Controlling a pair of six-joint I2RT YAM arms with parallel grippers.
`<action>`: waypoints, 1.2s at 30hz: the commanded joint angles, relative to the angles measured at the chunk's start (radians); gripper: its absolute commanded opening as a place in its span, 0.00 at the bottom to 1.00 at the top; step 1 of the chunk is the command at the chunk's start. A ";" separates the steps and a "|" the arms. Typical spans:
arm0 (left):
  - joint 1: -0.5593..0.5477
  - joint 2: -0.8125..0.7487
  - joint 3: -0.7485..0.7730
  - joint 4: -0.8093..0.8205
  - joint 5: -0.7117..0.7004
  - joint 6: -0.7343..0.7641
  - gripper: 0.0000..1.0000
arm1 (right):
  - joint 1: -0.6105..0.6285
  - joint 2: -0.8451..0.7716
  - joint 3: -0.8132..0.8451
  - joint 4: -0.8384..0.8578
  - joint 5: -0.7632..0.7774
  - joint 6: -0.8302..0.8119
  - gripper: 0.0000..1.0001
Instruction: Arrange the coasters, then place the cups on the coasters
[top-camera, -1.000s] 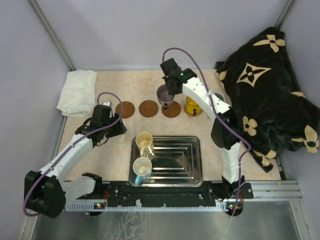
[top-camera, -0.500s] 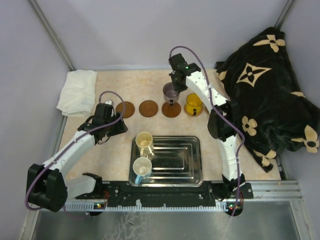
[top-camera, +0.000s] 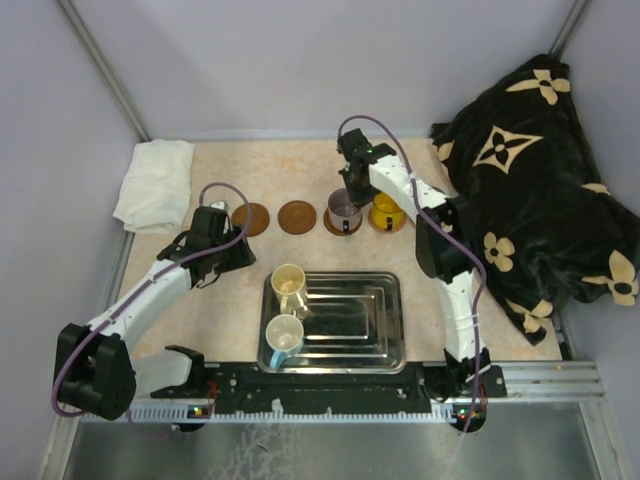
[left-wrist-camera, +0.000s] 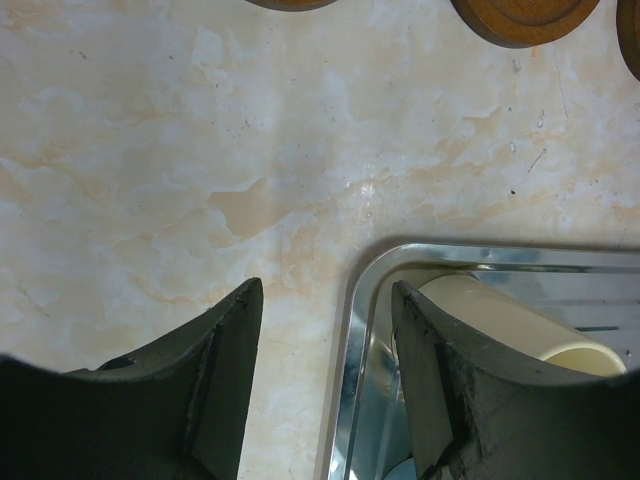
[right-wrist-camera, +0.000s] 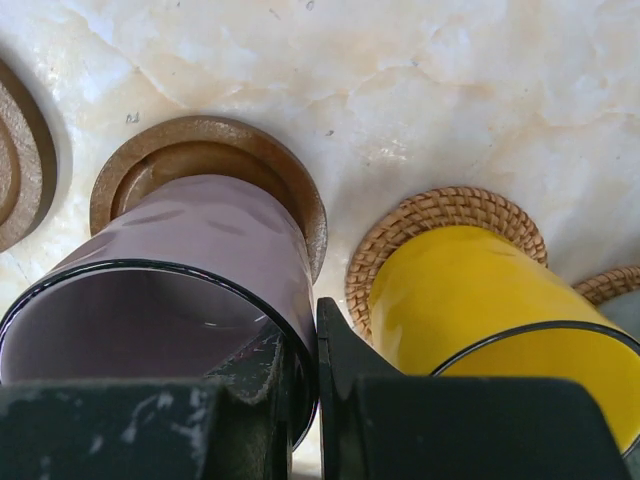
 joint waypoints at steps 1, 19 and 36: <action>-0.006 -0.002 0.030 0.020 -0.003 0.008 0.61 | -0.001 -0.100 -0.005 0.088 -0.014 -0.009 0.00; -0.005 -0.001 0.025 0.020 -0.007 0.007 0.61 | -0.001 -0.067 0.008 0.111 -0.039 0.004 0.00; -0.006 0.022 0.019 0.037 0.000 0.008 0.61 | -0.001 -0.057 0.006 0.107 -0.007 -0.015 0.23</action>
